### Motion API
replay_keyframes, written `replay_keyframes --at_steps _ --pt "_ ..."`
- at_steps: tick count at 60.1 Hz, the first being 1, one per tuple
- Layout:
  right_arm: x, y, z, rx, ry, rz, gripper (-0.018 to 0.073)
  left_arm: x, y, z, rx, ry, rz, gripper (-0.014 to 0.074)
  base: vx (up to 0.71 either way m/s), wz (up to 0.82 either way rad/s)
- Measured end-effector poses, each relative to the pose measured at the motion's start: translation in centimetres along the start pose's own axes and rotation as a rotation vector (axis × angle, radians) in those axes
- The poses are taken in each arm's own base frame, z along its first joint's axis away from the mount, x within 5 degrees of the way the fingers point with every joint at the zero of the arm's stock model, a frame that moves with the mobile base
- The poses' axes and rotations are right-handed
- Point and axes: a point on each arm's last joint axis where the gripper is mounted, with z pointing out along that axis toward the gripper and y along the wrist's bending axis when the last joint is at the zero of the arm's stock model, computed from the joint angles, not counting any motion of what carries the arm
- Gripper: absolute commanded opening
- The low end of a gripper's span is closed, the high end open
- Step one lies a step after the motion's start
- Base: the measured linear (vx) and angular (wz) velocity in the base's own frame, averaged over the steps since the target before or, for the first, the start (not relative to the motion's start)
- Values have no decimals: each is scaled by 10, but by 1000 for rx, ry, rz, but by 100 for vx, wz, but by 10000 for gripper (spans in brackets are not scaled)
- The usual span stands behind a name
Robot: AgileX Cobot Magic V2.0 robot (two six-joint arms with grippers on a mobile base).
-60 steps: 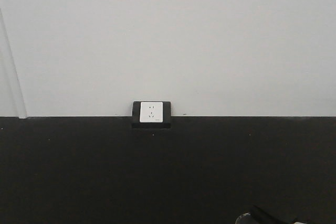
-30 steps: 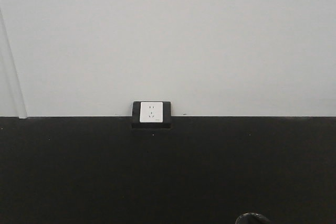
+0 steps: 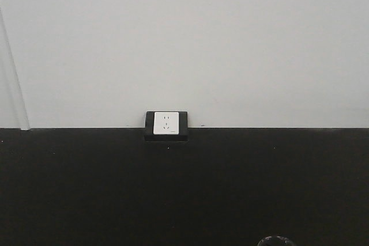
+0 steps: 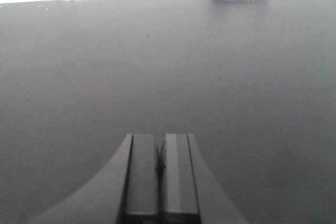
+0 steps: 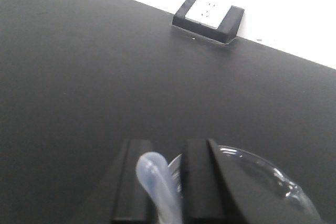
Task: Grab transparent chemical and place on left bench
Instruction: 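Lift the dropper up out of the beaker with the right gripper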
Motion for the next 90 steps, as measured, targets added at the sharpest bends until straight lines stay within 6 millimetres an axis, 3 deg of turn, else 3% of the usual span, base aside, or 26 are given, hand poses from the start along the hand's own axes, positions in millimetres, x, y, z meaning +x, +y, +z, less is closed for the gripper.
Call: replay_keyframes --at_steps 7,38,65,79,90 --pt "0 0 0 0 -2 -8 91 0 0 0 0 0 0 -4 0 0" --pt "-4 -1 -1 4 -18 -55 90 0 0 0 0 0 0 -4 0 0" --pt "-48 -12 -24 92 -184 -14 88 0 0 0 0 0 0 -4 0 0" --pt "-74 -25 -47 169 -16 202 -11 0 0 0 0 0 0 -4 0 0" --pt "-121 -28 -70 108 121 234 -1 0 0 0 0 0 0 -4 0 0"
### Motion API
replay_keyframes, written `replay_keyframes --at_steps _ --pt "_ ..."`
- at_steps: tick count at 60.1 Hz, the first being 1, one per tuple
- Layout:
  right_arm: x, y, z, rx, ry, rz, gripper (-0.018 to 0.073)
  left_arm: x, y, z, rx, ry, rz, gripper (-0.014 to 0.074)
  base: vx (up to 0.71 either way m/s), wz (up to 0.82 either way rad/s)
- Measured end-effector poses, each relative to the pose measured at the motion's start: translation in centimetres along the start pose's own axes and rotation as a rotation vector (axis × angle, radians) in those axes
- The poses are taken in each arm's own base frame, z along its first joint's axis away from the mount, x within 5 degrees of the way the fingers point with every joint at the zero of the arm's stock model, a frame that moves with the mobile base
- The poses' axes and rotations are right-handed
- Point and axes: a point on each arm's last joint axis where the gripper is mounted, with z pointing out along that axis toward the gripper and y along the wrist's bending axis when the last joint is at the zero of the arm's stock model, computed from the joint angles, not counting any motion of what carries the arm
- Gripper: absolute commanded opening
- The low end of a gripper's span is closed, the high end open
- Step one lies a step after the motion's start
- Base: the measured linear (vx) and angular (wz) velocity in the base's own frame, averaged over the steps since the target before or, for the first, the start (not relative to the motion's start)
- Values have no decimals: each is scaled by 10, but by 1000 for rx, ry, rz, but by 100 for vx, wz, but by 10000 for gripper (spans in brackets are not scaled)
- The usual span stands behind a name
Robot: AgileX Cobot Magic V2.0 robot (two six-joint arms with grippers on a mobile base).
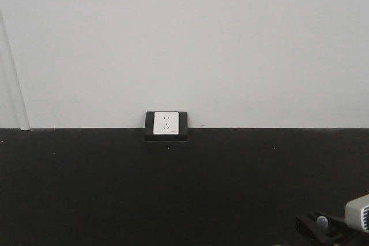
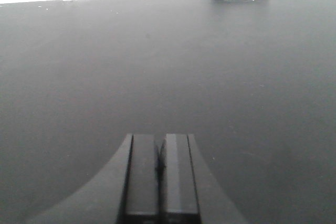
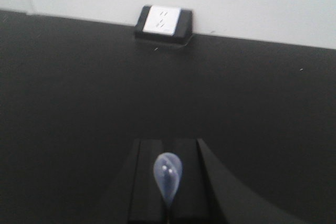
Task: Grab transparent chemical and place on left bench
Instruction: 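Lift the dropper up out of the beaker with the right gripper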
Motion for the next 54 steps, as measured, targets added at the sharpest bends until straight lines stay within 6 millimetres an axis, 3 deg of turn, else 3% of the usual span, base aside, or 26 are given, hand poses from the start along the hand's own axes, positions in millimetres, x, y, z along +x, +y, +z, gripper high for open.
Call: replay_keyframes --at_steps 8,18,37,54 --pt "-19 3 -22 -30 32 -9 -1 0 0 0 0 0 0 -4 0 0" --pt "-23 0 -46 -13 20 12 -1 0 0 0 0 0 0 -4 0 0" --pt "-21 -10 -54 66 37 -9 -1 0 0 0 0 0 0 -4 0 0" --pt "-20 -14 -82 134 11 2 -1 0 0 0 0 0 0 -4 0 0"
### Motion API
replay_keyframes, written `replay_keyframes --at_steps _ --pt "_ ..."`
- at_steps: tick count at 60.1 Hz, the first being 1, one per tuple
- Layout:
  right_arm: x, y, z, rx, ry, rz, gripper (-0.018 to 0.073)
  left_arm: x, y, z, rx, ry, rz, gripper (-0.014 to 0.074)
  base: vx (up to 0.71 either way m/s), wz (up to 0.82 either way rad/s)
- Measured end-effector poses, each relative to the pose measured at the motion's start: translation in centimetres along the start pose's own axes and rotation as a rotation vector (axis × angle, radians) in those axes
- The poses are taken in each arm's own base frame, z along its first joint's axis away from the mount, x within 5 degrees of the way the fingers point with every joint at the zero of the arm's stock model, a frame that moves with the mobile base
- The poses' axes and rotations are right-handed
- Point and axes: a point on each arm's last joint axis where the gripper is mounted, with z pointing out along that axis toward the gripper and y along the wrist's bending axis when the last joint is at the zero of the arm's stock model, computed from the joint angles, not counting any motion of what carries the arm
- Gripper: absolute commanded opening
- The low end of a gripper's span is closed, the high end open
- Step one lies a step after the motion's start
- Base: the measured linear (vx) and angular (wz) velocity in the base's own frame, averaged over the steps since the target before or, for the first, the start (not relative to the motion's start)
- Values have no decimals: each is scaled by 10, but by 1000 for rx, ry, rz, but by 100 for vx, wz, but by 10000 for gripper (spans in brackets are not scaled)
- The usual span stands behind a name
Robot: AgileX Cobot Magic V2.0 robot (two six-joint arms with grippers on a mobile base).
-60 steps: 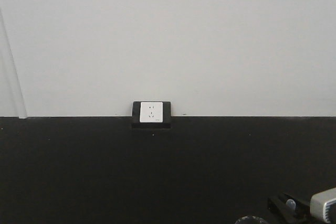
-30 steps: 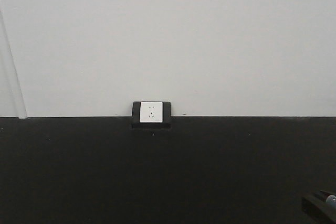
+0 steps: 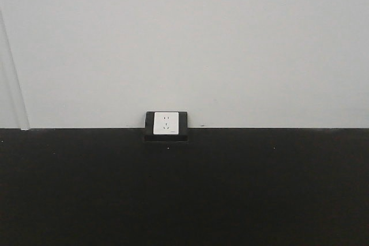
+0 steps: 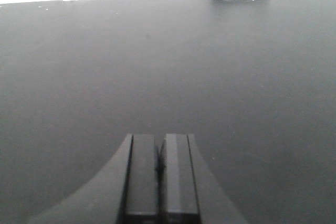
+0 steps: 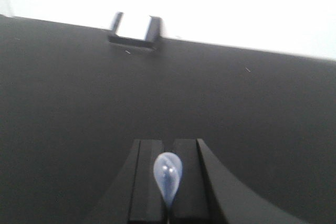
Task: Grab transparent chemical and place on left bench
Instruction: 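Lift the dropper up out of the beaker with the right gripper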
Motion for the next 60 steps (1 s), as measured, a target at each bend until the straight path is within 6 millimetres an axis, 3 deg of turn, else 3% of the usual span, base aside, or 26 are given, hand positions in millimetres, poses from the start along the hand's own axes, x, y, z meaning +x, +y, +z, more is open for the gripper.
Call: replay_keyframes --at_steps 20,60 --pt "4 -20 -25 204 -24 66 -1 0 0 0 0 0 0 -4 0 0" --pt "11 -24 -27 252 39 80 -1 0 0 0 0 0 0 -4 0 0"
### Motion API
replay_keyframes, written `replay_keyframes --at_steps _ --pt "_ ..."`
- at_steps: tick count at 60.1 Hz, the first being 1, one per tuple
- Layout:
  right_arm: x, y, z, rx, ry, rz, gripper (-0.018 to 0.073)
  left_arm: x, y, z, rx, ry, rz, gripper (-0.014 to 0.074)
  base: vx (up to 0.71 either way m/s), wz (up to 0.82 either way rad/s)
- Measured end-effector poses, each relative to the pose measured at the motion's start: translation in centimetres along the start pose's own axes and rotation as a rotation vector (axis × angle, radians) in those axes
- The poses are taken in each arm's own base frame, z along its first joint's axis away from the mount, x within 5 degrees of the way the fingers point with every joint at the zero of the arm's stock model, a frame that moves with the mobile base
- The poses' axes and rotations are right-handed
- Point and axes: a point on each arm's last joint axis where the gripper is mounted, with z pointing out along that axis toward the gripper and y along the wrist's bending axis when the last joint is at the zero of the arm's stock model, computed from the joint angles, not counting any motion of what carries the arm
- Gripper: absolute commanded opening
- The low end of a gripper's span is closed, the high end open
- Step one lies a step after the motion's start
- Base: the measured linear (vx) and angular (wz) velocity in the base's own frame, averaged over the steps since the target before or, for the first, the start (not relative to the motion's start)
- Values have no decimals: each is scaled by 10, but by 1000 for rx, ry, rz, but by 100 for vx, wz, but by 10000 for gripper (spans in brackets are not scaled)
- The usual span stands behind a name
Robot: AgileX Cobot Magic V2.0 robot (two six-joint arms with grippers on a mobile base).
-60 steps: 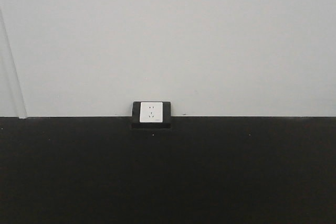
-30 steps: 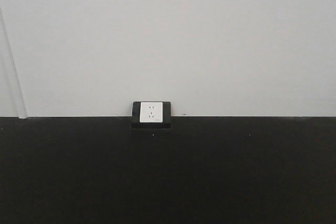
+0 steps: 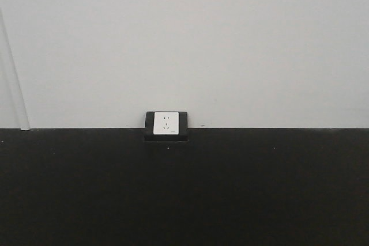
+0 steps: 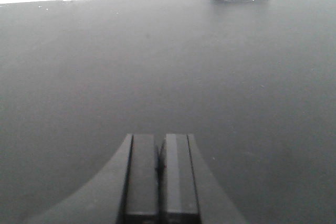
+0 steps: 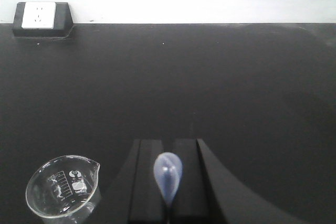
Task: Grab transparent chemical and place on left bench
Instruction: 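Lift the dropper up out of the beaker with the right gripper, then turn and drive the base toward the bench with white bins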
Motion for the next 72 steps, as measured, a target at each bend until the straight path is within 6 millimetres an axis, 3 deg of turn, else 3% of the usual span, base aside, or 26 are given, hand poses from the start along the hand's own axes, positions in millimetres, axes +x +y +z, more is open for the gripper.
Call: replay_keyframes --at_steps 33,72 --pt "0 0 0 1 0 -2 -1 0 0 0 0 0 0 -4 -5 1" --pt "0 0 0 3 0 -3 0 0 0 0 0 0 0 -4 -31 7"
